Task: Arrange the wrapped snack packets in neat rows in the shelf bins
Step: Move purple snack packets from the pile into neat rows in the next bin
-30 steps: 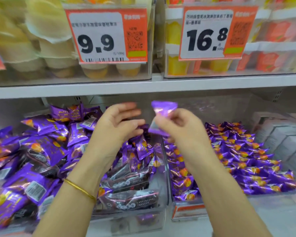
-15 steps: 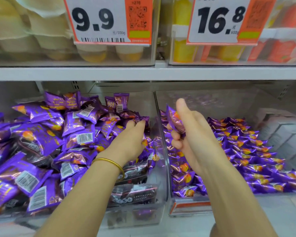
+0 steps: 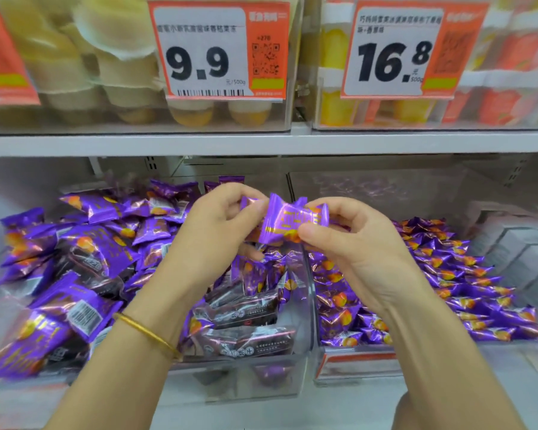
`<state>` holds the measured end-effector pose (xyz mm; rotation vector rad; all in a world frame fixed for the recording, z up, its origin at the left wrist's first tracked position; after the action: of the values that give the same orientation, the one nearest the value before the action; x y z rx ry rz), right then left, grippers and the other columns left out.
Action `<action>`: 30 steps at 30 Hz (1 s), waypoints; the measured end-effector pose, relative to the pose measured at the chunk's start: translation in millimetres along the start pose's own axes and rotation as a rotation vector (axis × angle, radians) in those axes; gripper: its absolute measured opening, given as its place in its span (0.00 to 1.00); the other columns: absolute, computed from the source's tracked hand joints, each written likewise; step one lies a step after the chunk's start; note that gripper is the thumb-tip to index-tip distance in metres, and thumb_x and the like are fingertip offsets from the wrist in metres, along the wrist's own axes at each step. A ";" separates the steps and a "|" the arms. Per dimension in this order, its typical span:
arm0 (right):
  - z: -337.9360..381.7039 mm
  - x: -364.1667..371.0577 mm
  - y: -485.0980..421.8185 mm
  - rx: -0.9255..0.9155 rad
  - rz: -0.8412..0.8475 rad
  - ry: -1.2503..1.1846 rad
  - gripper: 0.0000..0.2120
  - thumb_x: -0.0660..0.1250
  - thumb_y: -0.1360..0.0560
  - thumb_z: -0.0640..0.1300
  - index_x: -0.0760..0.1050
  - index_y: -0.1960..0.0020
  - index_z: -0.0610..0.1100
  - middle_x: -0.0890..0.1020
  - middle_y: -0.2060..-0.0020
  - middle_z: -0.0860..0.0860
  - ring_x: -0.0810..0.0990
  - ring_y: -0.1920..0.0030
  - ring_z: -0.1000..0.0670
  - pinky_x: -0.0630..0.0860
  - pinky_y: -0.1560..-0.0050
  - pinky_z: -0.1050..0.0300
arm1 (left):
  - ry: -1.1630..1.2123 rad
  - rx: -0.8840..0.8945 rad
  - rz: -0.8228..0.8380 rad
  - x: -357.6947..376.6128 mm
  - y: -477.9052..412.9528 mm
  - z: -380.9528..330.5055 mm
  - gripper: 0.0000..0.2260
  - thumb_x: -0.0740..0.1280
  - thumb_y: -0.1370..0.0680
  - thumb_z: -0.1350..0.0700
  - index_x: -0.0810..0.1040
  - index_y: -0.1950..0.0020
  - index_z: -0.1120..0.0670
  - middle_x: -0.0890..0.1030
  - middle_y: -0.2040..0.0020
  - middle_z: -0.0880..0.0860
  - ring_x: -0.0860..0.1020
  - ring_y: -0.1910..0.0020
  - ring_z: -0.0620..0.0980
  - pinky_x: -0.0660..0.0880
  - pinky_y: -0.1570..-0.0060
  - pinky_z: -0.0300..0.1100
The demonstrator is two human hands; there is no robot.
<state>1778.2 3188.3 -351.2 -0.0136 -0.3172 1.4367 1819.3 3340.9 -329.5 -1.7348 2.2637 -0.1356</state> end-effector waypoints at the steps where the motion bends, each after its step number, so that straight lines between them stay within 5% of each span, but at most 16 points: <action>1: 3.0 -1.3 0.8 -0.023 -0.005 0.020 0.17 0.77 0.44 0.38 0.80 0.57 0.46 0.84 0.62 0.49 0.81 0.61 0.51 0.77 0.57 0.60 | 0.087 -0.011 0.027 2.8 2.7 -2.6 0.07 0.62 0.21 0.55 0.78 0.53 0.56 0.83 0.59 0.55 0.81 0.63 0.49 0.78 0.71 0.39; 4: 10.2 -2.0 5.3 -0.052 0.011 0.085 0.13 0.75 0.42 0.41 0.82 0.59 0.51 0.84 0.63 0.52 0.80 0.62 0.53 0.76 0.57 0.60 | 0.152 -0.026 0.134 16.0 11.5 -7.5 0.14 0.64 0.26 0.50 0.77 0.48 0.58 0.82 0.52 0.60 0.81 0.55 0.55 0.80 0.66 0.42; 7: 17.3 -5.5 10.2 -0.059 0.067 0.079 0.13 0.73 0.40 0.39 0.78 0.56 0.47 0.83 0.58 0.53 0.81 0.60 0.54 0.77 0.57 0.62 | 0.055 0.044 0.203 29.8 13.9 -12.2 0.09 0.66 0.26 0.60 0.76 0.47 0.61 0.83 0.57 0.54 0.81 0.59 0.48 0.80 0.63 0.39; 11: 23.3 -25.0 26.1 -0.047 0.142 0.156 0.15 0.72 0.37 0.37 0.76 0.52 0.46 0.84 0.54 0.49 0.81 0.58 0.52 0.78 0.54 0.60 | -0.033 0.160 0.252 51.6 18.3 -16.8 0.08 0.71 0.28 0.59 0.77 0.51 0.54 0.83 0.56 0.48 0.80 0.58 0.39 0.75 0.57 0.31; 17: 21.2 -65.9 49.8 0.059 0.129 0.359 0.15 0.76 0.42 0.38 0.76 0.57 0.45 0.83 0.64 0.52 0.82 0.62 0.54 0.77 0.60 0.65 | -0.384 0.266 0.234 63.2 19.3 -14.0 0.13 0.68 0.32 0.40 0.76 0.48 0.36 0.78 0.48 0.41 0.74 0.51 0.35 0.69 0.53 0.28; 19: 17.9 -72.5 55.3 0.128 0.190 0.497 0.14 0.74 0.42 0.41 0.76 0.58 0.45 0.81 0.64 0.55 0.79 0.63 0.57 0.76 0.60 0.67 | -0.295 0.201 0.156 55.5 13.5 -9.2 0.11 0.69 0.28 0.45 0.77 0.47 0.39 0.78 0.49 0.42 0.76 0.49 0.38 0.71 0.49 0.31; 24: -10.7 -63.8 63.6 0.337 0.400 0.535 0.14 0.73 0.32 0.33 0.72 0.54 0.45 0.73 0.64 0.44 0.70 0.66 0.53 0.70 0.64 0.68 | -0.180 0.173 0.062 50.6 9.5 -6.4 0.07 0.66 0.23 0.58 0.78 0.47 0.48 0.80 0.52 0.44 0.76 0.56 0.35 0.71 0.55 0.27; 30: -21.6 -66.9 58.6 0.360 0.335 0.519 0.14 0.69 0.29 0.32 0.72 0.48 0.45 0.77 0.71 0.56 0.74 0.67 0.55 0.71 0.62 0.68 | -0.158 0.185 0.053 49.4 8.9 -4.0 0.07 0.65 0.23 0.60 0.79 0.47 0.50 0.80 0.54 0.44 0.75 0.59 0.34 0.71 0.55 0.28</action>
<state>1719.5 3135.3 -397.3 -0.1500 0.3877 1.7427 1798.2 3295.7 -336.2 -1.5346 2.1100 -0.1841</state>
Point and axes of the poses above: each hand's wrist, its own y-axis away from the middle knuckle, its own x-axis out of the palm, z = x × y, the point moved 8 cm from there along -y, towards the middle knuckle
